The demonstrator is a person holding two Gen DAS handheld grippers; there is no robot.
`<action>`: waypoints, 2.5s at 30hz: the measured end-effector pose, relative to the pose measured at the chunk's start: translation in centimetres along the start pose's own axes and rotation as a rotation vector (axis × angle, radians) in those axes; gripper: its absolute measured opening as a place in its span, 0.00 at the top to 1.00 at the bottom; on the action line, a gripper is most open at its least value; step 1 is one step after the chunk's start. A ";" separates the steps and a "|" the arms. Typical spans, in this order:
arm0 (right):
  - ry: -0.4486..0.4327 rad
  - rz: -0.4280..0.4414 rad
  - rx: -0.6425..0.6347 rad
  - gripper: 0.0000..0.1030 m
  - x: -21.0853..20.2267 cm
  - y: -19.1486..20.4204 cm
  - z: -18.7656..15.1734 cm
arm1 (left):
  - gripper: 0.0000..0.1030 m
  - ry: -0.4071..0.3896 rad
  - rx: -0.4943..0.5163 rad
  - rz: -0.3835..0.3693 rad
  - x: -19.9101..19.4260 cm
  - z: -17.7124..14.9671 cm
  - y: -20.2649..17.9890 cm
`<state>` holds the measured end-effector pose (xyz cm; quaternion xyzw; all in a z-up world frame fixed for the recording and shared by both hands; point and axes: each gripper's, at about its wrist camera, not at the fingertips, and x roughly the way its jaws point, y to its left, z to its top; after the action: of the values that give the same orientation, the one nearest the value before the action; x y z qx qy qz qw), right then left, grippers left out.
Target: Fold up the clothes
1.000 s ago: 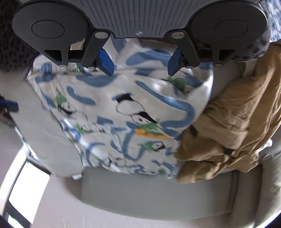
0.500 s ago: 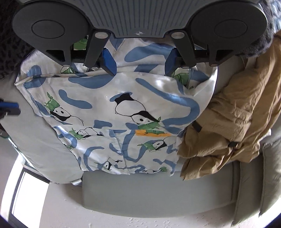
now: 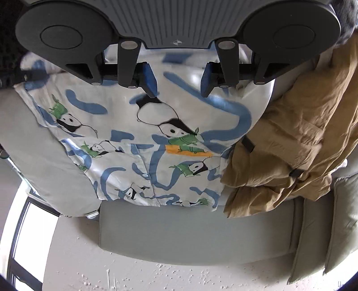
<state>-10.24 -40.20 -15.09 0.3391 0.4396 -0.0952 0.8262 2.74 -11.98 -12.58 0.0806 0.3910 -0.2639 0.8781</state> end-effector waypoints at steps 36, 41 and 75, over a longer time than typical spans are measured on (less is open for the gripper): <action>-0.499 -0.030 -0.116 0.64 -14.1 7.3 15.1 | 0.56 -0.206 -0.029 0.065 -3.5 16.7 2.9; -0.522 -0.069 -0.140 0.52 -12.0 7.5 18.5 | 0.53 -0.124 -0.041 0.061 0.5 20.6 3.8; 0.000 -0.279 0.067 0.89 21.8 -6.2 46.5 | 0.45 0.232 -0.201 0.017 32.1 34.3 10.1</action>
<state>30.67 -71.72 -17.44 0.3021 0.4790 -0.2238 0.7932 47.94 -28.16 -13.24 0.0256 0.5136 -0.2051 0.8328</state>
